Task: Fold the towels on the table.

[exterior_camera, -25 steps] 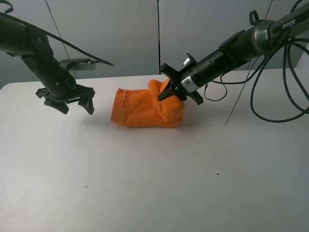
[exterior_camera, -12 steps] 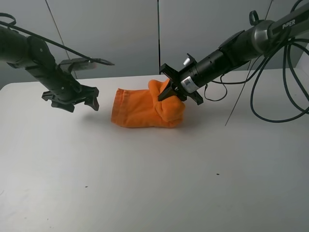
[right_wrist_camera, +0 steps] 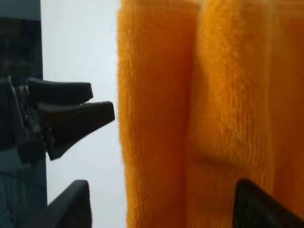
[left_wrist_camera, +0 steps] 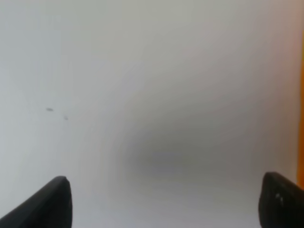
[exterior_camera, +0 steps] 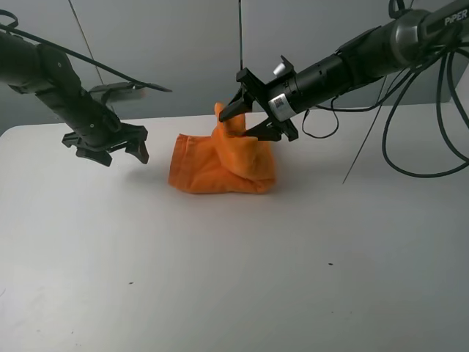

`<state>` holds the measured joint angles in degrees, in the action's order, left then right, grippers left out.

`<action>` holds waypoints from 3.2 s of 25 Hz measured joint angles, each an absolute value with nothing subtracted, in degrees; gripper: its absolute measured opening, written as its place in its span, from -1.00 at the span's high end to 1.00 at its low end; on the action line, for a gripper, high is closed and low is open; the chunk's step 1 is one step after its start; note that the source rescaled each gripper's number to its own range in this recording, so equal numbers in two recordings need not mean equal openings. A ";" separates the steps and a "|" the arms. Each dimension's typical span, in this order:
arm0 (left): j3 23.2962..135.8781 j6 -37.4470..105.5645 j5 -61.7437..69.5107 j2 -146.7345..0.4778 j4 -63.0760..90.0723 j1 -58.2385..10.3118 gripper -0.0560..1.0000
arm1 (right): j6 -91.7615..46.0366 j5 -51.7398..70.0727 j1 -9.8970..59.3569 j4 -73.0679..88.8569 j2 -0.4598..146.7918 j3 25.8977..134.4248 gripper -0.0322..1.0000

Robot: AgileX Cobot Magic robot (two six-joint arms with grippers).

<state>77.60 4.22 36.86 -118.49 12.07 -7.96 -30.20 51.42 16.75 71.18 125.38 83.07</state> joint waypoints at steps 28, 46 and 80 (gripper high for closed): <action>80.23 7.71 48.88 -104.66 15.48 -1.82 -1.00 | -32.35 42.62 25.59 55.84 113.04 83.07 -0.64; 58.85 8.89 48.08 -72.74 14.16 -1.82 -1.00 | -19.75 37.72 18.56 28.00 83.59 61.09 -1.00; 33.60 7.80 63.59 -0.27 5.74 -1.82 -1.00 | -8.18 64.19 18.56 5.07 3.48 29.87 -1.00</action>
